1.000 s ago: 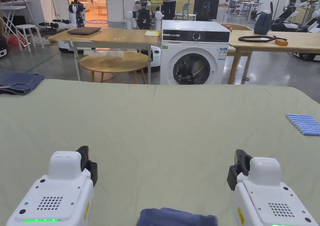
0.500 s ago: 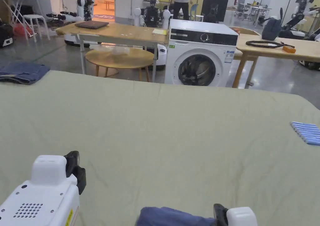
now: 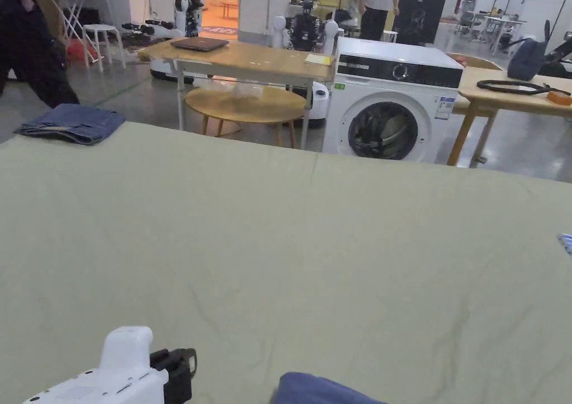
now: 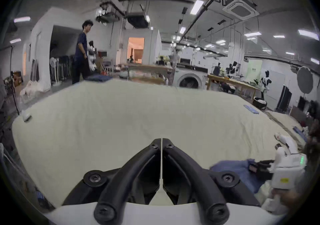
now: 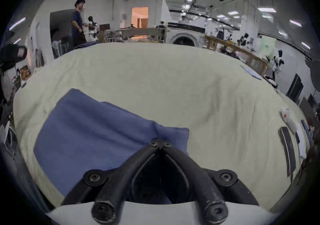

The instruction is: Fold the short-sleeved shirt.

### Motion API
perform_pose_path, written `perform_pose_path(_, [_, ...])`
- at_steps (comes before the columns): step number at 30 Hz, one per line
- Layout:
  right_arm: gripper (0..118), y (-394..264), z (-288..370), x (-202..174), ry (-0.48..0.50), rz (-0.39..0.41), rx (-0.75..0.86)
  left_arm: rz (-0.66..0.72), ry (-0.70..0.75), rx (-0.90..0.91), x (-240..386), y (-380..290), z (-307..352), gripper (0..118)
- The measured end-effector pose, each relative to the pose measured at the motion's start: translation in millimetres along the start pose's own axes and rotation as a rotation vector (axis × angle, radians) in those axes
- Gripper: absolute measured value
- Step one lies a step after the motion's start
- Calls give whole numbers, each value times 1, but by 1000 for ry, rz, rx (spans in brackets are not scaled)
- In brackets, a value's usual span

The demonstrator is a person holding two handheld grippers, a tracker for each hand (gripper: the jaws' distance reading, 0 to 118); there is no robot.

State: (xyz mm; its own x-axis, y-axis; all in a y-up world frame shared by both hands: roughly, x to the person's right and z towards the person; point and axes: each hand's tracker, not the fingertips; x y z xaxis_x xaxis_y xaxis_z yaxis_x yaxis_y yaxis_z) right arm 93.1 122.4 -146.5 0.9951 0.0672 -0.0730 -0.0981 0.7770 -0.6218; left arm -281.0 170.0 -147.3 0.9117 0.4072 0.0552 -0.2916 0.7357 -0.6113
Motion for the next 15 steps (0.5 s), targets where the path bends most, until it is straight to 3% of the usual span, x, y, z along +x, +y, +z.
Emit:
perform_pose_path(4, [0, 1, 1, 2, 11, -14, -1, 130, -176, -207, -12, -7, -29, 0])
perform_pose_path(6, [0, 1, 2, 3, 18, -15, -3, 203, -323, -287, -3, -8, -41, 8])
perform_pose_path(7, [0, 1, 1, 6, 21, -17, -4, 261, -400, -323, -6, -10, -50, 15])
perform_pose_path(9, [0, 1, 2, 7, 26, -21, -6, 326, -494, -390, -3, -13, -64, 44])
perform_pose_path(11, [0, 0, 1, 8, 29, -27, -5, 328, -493, -486, 2, -15, -81, 67])
perform_pose_path(14, [0, 0, 2, 9, 35, -40, -5, 314, -546, -551, 7, -21, -105, 76])
perform_pose_path(15, [0, 0, 2, 9, 37, -44, -5, 321, -573, -580, 11, -22, -112, 85])
